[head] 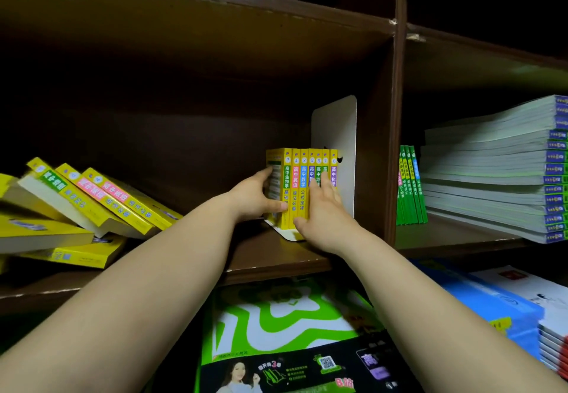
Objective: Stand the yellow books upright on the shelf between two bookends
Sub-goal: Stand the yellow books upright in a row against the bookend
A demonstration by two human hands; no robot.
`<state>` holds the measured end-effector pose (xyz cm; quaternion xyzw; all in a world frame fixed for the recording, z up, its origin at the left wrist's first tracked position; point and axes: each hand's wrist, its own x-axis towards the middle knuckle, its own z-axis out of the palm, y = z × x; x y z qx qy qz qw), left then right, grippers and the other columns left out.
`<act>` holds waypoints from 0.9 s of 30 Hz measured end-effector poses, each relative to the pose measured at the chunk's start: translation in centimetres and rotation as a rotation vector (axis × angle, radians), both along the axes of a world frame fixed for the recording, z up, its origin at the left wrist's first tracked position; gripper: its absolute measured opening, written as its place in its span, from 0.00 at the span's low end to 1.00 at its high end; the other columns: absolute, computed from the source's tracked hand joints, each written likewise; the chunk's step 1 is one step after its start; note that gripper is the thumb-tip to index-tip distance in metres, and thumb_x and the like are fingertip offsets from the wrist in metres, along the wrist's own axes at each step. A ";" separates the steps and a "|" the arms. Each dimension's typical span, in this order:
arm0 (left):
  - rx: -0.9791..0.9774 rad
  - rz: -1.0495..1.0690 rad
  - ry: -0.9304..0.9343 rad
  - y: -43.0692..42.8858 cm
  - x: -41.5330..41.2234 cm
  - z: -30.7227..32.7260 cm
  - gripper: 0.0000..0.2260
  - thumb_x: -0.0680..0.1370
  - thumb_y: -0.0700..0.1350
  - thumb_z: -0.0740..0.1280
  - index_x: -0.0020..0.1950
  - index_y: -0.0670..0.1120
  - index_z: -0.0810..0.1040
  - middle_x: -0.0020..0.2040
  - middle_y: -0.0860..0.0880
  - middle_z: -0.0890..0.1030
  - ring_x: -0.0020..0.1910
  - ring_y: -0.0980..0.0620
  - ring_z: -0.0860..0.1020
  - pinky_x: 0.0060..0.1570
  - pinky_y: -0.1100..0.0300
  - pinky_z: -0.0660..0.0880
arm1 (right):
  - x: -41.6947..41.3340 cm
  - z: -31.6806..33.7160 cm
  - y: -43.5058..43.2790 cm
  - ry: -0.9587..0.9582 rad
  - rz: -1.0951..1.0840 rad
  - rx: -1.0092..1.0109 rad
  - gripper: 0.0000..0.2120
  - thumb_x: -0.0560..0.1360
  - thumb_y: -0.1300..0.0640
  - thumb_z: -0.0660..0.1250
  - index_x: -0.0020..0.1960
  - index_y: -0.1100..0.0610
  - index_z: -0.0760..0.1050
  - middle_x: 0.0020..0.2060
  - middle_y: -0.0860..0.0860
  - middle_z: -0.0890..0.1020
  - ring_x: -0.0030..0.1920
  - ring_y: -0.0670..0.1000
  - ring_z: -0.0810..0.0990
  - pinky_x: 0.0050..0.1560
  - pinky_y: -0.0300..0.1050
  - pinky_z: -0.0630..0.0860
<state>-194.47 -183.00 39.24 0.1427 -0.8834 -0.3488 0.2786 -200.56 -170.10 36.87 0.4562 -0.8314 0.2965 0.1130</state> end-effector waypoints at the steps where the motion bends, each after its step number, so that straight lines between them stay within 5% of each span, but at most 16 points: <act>1: -0.011 0.012 -0.009 0.1 0.1 0.0 0.39 0.71 0.39 0.70 0.74 0.46 0.49 0.68 0.43 0.69 0.64 0.46 0.71 0.58 0.57 0.70 | 0.1 0.1 0.3 -0.003 0.007 -0.012 0.35 0.76 0.54 0.60 0.74 0.58 0.43 0.75 0.56 0.40 0.75 0.55 0.41 0.74 0.49 0.49; 10: -0.110 0.075 -0.080 0.7 3.1 0.7 0.31 0.75 0.42 0.65 0.73 0.45 0.54 0.71 0.41 0.64 0.69 0.47 0.65 0.60 0.63 0.65 | 2.4 1.9 0.4 0.192 0.173 -0.251 0.28 0.76 0.62 0.58 0.73 0.54 0.53 0.76 0.51 0.52 0.75 0.52 0.53 0.71 0.45 0.56; 17: -0.482 0.442 0.053 0.9 12.6 1.4 0.14 0.75 0.45 0.64 0.60 0.49 0.75 0.58 0.48 0.80 0.58 0.50 0.76 0.59 0.57 0.72 | 6.4 2.6 -3.4 0.112 0.344 -0.201 0.21 0.73 0.54 0.66 0.65 0.57 0.69 0.63 0.55 0.75 0.64 0.53 0.72 0.62 0.42 0.66; 20: -0.670 0.718 0.074 0.8 18.0 0.8 0.13 0.74 0.48 0.64 0.58 0.49 0.76 0.58 0.48 0.80 0.60 0.48 0.75 0.56 0.55 0.71 | 9.4 2.5 -6.0 -0.015 0.507 -0.029 0.30 0.70 0.49 0.69 0.69 0.56 0.64 0.66 0.56 0.72 0.65 0.54 0.71 0.60 0.42 0.67; 23: -0.887 0.912 -0.188 0.3 21.6 -0.8 0.17 0.74 0.54 0.61 0.60 0.48 0.73 0.63 0.47 0.75 0.66 0.48 0.68 0.64 0.53 0.63 | 11.9 2.2 -8.2 -0.073 0.593 0.066 0.37 0.69 0.48 0.70 0.72 0.56 0.57 0.69 0.56 0.67 0.67 0.55 0.68 0.58 0.40 0.65; 27: -0.870 0.864 -0.302 -0.3 22.3 -1.2 0.19 0.76 0.54 0.59 0.65 0.50 0.69 0.71 0.50 0.66 0.74 0.52 0.55 0.69 0.54 0.56 | 13.3 2.1 -10.1 -0.038 0.561 0.124 0.37 0.68 0.48 0.72 0.70 0.55 0.58 0.65 0.57 0.70 0.64 0.56 0.71 0.62 0.47 0.68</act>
